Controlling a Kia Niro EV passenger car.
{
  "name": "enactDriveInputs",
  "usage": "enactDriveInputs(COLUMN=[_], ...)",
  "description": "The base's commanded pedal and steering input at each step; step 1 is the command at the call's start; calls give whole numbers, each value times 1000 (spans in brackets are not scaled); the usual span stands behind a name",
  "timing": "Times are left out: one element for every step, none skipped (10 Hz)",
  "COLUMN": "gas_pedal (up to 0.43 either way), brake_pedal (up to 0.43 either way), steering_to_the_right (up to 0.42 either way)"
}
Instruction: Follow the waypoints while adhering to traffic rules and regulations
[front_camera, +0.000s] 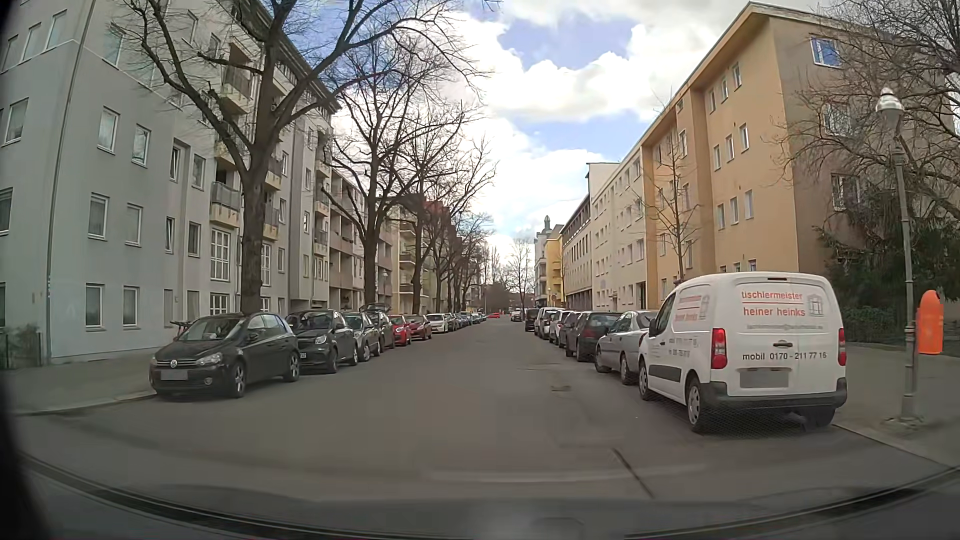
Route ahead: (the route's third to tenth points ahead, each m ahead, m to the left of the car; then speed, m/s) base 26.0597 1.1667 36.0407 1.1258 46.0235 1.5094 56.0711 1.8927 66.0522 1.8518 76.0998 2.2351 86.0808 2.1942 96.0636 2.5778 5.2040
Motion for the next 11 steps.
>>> enactDriveInputs(gas_pedal=[228,197,169,157,157,157,150,118,98,87,87], brake_pedal=[30,30,30,30,30,30,30,30,30,30,30], steering_to_the_right=[-8,-8,-8,-11,-17,-18,-16,-16,-16,-14,-12])
